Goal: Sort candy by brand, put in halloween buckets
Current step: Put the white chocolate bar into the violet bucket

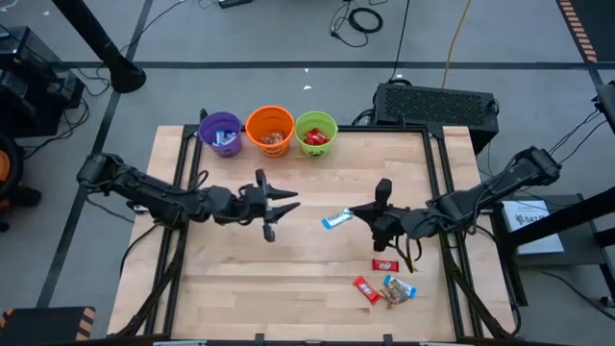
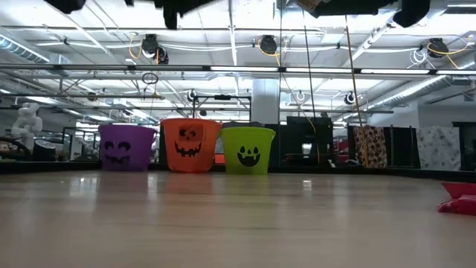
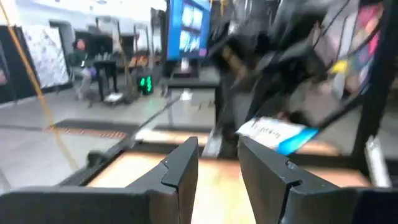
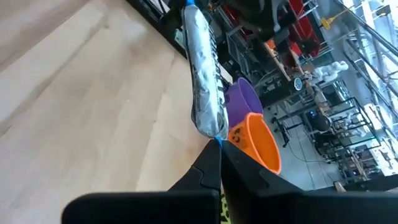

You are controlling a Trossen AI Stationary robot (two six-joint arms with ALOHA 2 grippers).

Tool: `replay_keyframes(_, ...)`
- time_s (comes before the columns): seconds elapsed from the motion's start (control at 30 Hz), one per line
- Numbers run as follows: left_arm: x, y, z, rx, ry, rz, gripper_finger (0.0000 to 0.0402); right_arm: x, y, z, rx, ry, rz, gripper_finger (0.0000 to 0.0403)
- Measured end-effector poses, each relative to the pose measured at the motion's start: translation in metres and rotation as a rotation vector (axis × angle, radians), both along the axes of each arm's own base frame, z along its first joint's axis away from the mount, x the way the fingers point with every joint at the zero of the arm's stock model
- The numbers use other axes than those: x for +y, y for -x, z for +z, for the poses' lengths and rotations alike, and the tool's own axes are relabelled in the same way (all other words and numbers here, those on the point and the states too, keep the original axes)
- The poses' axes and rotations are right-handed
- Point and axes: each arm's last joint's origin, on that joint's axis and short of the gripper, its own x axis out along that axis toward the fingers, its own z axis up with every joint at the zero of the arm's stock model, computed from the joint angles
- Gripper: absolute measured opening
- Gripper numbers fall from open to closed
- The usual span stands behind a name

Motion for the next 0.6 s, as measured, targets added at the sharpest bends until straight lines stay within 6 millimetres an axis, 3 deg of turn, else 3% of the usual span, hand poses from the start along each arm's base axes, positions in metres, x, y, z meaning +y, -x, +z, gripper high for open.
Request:
replay_keyframes(0.1, 0.008, -0.002, -0.009, 0.090, -0.024, 0.007, 0.0139, 0.001, -0.002, -0.003, 0.007, -0.009, -0.003, 0.0000)
replay_keyframes(0.23, 0.008, -0.004, -0.015, 0.141, -0.083, -0.020, 0.0188, 0.002, -0.003, -0.004, 0.004, -0.035, -0.013, 0.0000)
replay_keyframes(0.4, -0.013, -0.013, -0.022, 0.114, -0.301, -0.063, 0.0247, -0.002, -0.004, -0.004, -0.018, -0.098, -0.049, 0.0000)
replay_keyframes(0.6, -0.037, -0.040, -0.028, 0.078, -0.617, -0.013, 0.0248, -0.006, -0.006, -0.004, -0.038, -0.156, -0.090, 0.0000)
